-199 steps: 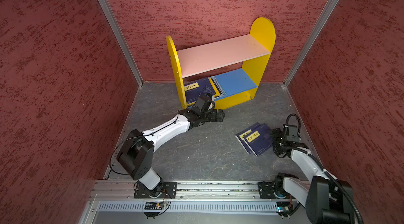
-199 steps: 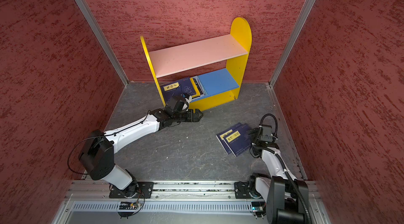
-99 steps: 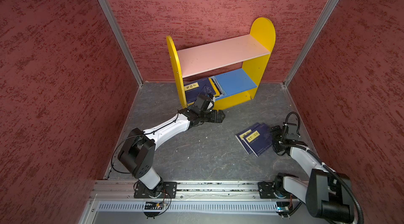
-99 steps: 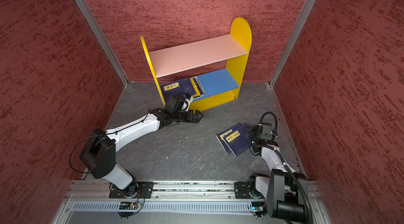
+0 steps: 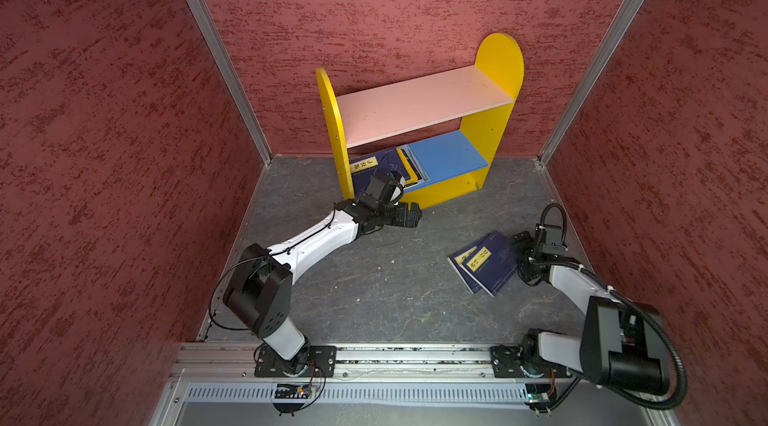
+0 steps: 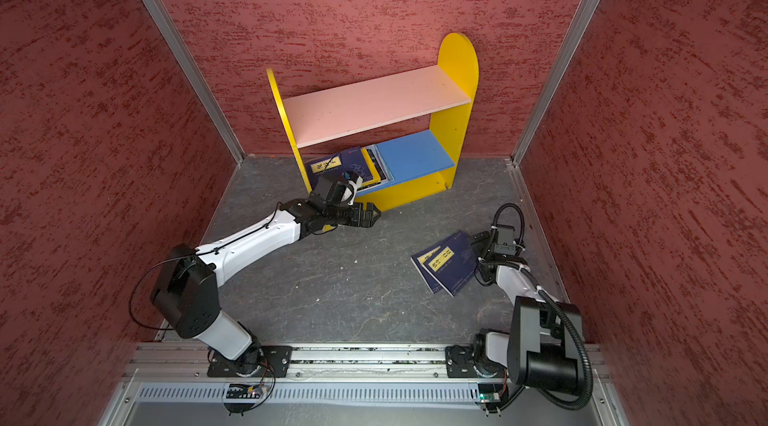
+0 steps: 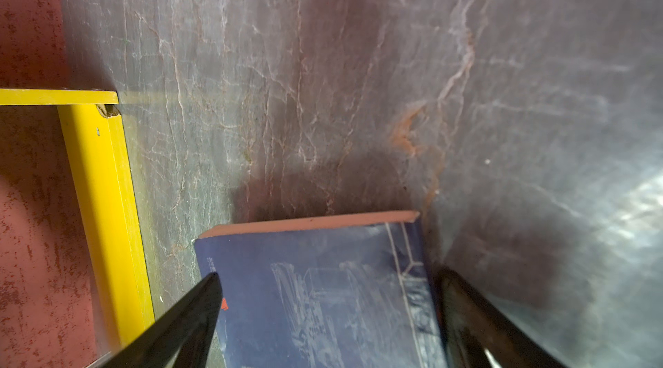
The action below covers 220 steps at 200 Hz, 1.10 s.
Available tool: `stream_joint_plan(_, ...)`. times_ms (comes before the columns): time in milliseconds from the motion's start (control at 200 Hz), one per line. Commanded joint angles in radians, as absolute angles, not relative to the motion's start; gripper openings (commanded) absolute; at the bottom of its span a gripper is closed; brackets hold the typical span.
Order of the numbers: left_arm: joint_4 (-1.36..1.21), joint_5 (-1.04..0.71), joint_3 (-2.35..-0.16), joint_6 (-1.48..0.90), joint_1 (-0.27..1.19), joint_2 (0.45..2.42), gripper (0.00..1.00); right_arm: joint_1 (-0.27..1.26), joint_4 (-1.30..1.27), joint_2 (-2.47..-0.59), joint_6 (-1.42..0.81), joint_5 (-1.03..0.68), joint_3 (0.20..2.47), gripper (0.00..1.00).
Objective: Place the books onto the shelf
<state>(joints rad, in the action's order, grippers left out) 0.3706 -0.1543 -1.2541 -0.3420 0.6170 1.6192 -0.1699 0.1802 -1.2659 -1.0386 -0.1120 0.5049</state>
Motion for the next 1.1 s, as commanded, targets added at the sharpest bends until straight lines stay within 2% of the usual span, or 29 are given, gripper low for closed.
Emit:
stream_joint_plan(0, 0.386, -0.193, -1.275, -0.33, 0.625, 1.652, 0.99, -0.165, 0.203, -1.271, -1.039, -0.13, 0.497, 0.96)
stream_joint_plan(220, 0.417, -0.16, -1.293, -0.338, 0.702, 1.684, 0.99, -0.141, 0.346, -1.228, -1.046, -0.083, 0.505, 0.95)
stream_joint_plan(561, 0.454, -0.221, -1.322, -0.314, 0.747, 1.701, 0.99, -0.071, 0.231, -1.137, -1.148, -0.173, 0.414, 0.95)
stream_joint_plan(731, 0.454, -0.216, -1.341, -0.318, 0.763, 1.71, 0.99, -0.035, 0.13, -1.146, -1.278, -0.204, 0.367, 0.95)
stream_joint_plan(882, 0.439, -0.207, -1.341, -0.329, 0.767, 1.714, 0.99, 0.036, 0.086, -1.151, -1.377, -0.182, 0.367, 0.95)
stream_joint_plan(1097, 0.425, -0.193, -1.328, -0.345, 0.77, 1.705, 0.99, 0.192, -0.025, -1.25, -1.533, -0.167, 0.407, 0.95)
